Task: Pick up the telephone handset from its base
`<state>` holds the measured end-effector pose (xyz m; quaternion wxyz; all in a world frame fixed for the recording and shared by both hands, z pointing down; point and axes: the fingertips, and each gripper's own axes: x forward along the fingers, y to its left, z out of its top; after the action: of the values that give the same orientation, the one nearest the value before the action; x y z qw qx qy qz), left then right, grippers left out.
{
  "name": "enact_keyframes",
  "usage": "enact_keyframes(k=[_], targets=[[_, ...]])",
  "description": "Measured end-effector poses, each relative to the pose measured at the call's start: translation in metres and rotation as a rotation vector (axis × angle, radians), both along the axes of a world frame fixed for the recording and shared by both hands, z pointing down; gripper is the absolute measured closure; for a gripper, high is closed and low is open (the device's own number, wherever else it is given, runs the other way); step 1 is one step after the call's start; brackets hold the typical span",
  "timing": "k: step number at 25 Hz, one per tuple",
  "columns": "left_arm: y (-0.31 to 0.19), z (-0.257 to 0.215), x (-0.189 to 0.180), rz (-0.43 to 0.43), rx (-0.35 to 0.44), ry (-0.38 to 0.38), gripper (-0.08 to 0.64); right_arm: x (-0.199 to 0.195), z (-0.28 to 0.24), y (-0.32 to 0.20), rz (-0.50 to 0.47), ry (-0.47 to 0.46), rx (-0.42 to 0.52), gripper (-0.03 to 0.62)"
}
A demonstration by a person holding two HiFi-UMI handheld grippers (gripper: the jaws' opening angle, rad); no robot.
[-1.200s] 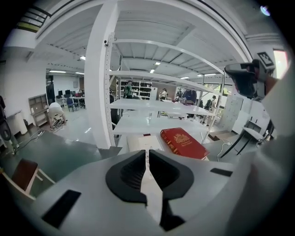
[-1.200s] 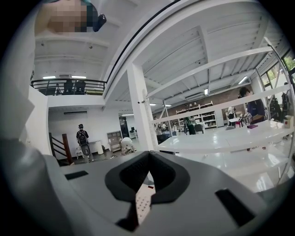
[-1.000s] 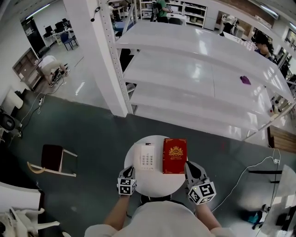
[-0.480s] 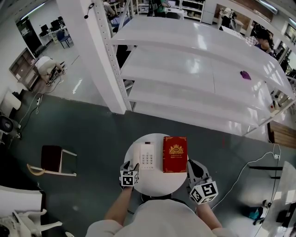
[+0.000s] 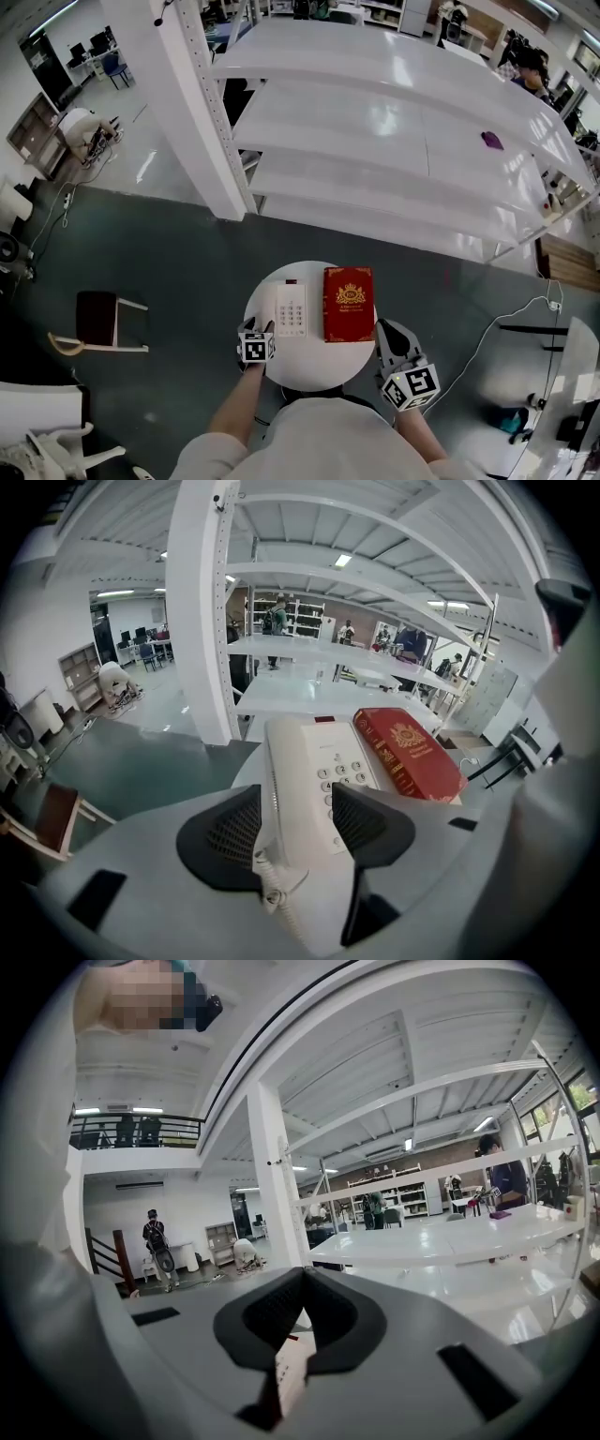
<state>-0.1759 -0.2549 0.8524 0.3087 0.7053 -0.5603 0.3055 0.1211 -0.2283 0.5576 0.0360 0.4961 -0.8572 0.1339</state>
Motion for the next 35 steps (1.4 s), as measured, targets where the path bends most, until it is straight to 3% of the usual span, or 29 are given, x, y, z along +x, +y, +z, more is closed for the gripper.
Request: enact_keyframes(k=[15, 35], targets=[[-0.016, 0.036, -0.006, -0.013, -0.085, -0.024, 0.331, 0.014, 0.008, 0.004, 0.050, 0.019, -0.030, 0.583], [-0.030, 0.041, 0.009, -0.024, -0.109, 0.019, 0.331, 0.019, 0.009, 0.000, 0.061, 0.013, -0.039, 0.584]])
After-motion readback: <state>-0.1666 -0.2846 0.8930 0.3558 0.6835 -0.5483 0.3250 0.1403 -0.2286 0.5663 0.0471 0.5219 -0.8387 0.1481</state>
